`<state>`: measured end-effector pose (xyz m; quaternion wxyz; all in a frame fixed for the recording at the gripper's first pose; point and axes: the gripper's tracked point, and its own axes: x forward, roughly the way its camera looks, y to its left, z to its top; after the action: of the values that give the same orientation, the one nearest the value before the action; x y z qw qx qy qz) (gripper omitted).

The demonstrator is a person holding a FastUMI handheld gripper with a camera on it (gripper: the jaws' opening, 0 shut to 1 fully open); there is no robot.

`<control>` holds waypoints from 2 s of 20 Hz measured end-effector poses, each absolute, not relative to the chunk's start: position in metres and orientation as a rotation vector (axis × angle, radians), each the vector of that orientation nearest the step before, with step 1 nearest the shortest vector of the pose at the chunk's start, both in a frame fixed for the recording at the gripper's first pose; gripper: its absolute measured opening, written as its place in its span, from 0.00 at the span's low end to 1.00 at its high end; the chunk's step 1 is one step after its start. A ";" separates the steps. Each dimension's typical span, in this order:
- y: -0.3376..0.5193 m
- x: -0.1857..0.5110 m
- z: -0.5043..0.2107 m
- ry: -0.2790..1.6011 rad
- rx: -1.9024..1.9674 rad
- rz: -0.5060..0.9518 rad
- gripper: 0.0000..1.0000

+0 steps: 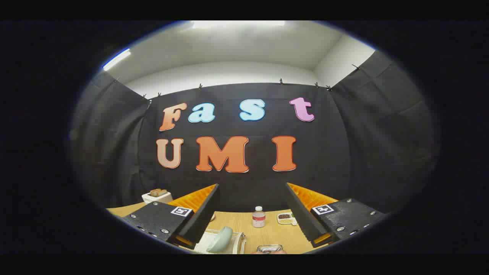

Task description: Take the plate from the dish rack, then take the spoon from the basket and place it into the plate.

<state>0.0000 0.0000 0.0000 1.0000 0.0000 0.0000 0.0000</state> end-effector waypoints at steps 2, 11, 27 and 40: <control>0.004 -0.001 0.000 0.005 0.005 0.000 0.98; 0.021 0.006 -0.012 0.076 0.028 0.039 0.98; 0.053 0.023 -0.061 0.268 0.038 0.114 0.98; 0.069 0.027 -0.173 0.787 0.073 0.141 0.96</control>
<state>0.0270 0.0692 -0.1725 0.9206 0.0357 0.3829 0.0684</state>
